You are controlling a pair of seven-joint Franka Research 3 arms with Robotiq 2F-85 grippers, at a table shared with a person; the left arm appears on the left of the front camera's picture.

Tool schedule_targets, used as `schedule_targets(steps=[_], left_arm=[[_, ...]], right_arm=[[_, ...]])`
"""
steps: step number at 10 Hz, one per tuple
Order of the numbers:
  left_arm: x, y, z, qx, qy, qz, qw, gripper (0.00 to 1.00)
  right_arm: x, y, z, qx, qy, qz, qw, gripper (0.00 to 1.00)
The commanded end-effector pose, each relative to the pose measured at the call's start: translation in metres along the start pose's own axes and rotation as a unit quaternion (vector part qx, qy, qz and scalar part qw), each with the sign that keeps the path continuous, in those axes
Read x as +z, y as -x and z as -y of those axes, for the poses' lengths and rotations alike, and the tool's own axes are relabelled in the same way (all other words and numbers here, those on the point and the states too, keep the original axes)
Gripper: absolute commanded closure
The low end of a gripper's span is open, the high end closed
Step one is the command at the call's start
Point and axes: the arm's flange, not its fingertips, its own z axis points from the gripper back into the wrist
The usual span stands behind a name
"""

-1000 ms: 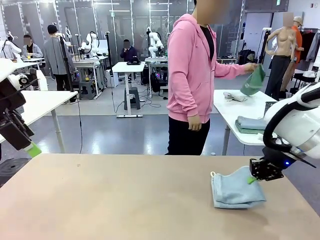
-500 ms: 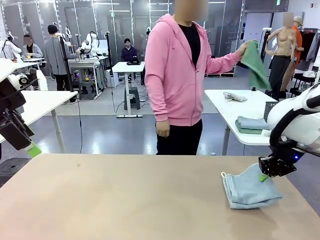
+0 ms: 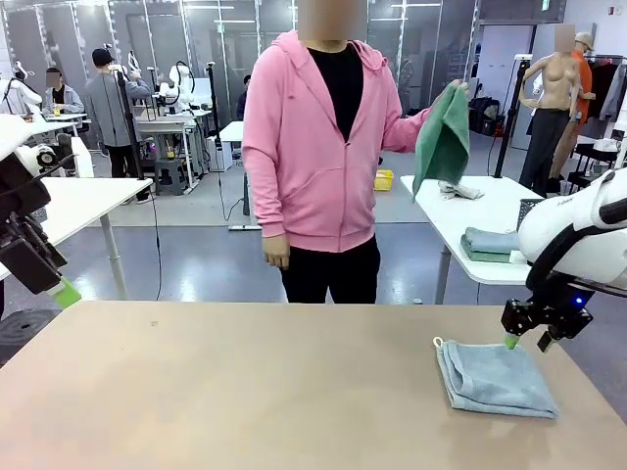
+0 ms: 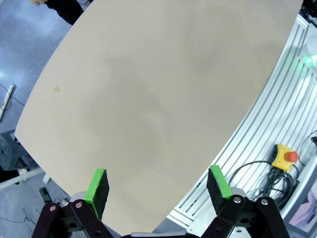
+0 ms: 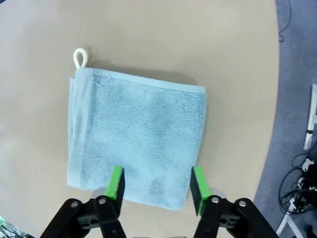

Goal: Fold the towels and place them in the basket.
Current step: Place the folded Towel with hook on the right side of the table, then when a person lays out a Towel with hook on the table, fold it in half twice.

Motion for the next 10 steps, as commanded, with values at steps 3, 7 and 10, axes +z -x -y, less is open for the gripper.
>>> schedule_targets(steps=[3,7,10], left_arm=[[0.002,-0.002,-0.001,0.001,-0.008,-0.009,1.0,0.0],[0.002,-0.002,-0.001,0.001,-0.008,-0.009,1.0,0.0],[0.002,-0.002,-0.001,0.001,-0.008,-0.009,1.0,0.0]], right_arm=[[-0.005,0.0,-0.019,-0.01,0.026,0.013,1.0,0.0],[0.003,0.001,-0.004,0.002,0.013,0.0,1.0,0.0],[0.003,0.001,-0.004,0.002,0.013,0.0,1.0,0.0]])
